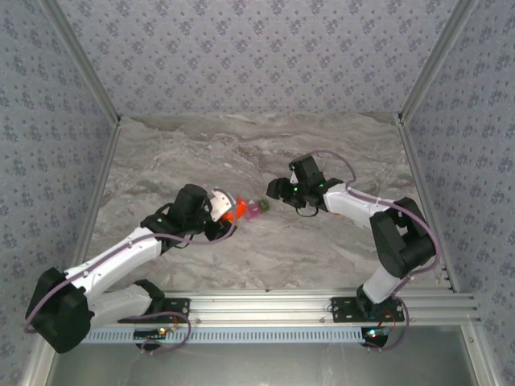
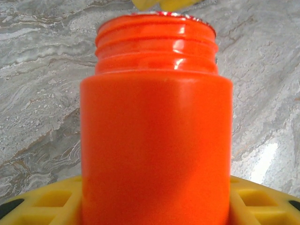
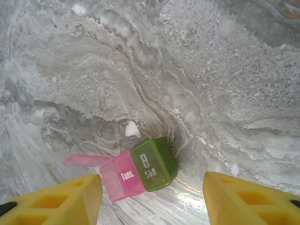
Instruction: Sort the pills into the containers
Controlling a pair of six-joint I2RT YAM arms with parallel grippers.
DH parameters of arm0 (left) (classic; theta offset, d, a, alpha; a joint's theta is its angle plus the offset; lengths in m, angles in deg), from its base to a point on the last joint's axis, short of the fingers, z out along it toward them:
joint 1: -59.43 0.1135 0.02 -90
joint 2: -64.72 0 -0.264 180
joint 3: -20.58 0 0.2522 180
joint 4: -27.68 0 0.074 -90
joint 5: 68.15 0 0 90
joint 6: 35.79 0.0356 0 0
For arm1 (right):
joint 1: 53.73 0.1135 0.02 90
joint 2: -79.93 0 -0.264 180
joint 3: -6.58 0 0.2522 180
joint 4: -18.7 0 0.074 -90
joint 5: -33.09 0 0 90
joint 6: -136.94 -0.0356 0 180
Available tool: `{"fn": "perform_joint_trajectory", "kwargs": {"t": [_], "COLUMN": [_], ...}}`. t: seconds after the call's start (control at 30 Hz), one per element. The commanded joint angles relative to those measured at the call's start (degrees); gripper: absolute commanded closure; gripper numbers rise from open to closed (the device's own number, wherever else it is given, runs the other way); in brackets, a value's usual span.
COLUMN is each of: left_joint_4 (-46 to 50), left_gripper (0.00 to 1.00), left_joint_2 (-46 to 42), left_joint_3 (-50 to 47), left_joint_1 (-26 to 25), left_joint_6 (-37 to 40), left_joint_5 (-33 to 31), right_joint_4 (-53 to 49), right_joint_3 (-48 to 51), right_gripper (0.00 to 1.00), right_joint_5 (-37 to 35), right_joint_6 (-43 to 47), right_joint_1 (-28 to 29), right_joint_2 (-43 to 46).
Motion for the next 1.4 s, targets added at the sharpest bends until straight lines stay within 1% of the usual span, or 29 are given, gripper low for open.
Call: {"fn": "perform_joint_trajectory", "kwargs": {"t": [0.0,0.13,0.2,0.27,0.43,0.57,0.7,0.83,1.0,1.13,1.17,1.27,1.37], "left_joint_4": [-2.8,-7.1,-7.1,-6.7,-5.6,-5.6,-7.4,-9.0,-10.2,-11.8,-12.2,-12.9,-12.9], "left_gripper": [1.0,1.0,1.0,1.0,1.0,1.0,1.0,1.0,1.0,1.0,1.0,1.0,1.0], "left_joint_2": [0.1,0.6,1.8,3.1,5.9,8.0,8.2,7.6,6.1,4.3,3.9,2.6,1.3], "left_joint_3": [-0.6,-2.9,-2.9,-2.8,-0.8,0.2,0.2,0.2,0.7,0.8,0.7,0.5,0.5], "left_joint_1": [-0.2,-0.2,-0.2,-0.2,-0.2,-0.1,0.1,0.1,0.4,1.0,1.2,1.6,1.9], "left_joint_6": [2.8,2.7,3.4,4.1,4.3,3.8,2.7,1.2,0.4,-0.9,-1.4,-2.3,-2.5], "left_joint_5": [0.4,-0.6,-1.4,-2.2,-1.6,-1.5,-1.0,-0.5,-0.5,0.1,0.1,0.1,0.1], "right_joint_4": [-2.9,-3.2,-4.5,-4.9,-5.1,-4.9,-5.6,-7.3,-10.2,-14.1,-15.0,-16.3,-17.1], "right_joint_3": [-0.1,-0.5,-1.2,-1.5,-2.6,-4.4,-6.8,-8.7,-10.6,-12.3,-14.4,-15.8,-17.0], "right_gripper": [0.39,0.39,0.39,0.4,0.45,0.46,0.46,0.4,0.4,0.36,0.36,0.35,0.32], "right_joint_5": [-1.6,-3.1,-4.0,-4.3,-4.4,-3.5,-3.1,-4.3,-6.3,-10.4,-11.0,-11.9,-12.2], "right_joint_6": [3.6,6.3,6.5,8.9,9.7,9.7,10.2,11.2,12.8,15.3,15.5,16.2,16.6], "right_joint_1": [0.1,0.8,1.2,1.6,3.0,3.2,3.6,4.3,4.8,6.3,6.5,6.6,7.3], "right_joint_2": [0.8,-0.1,-1.1,-1.9,-2.9,-4.8,-6.8,-8.1,-9.3,-10.2,-10.7,-12.1,-13.2]}}
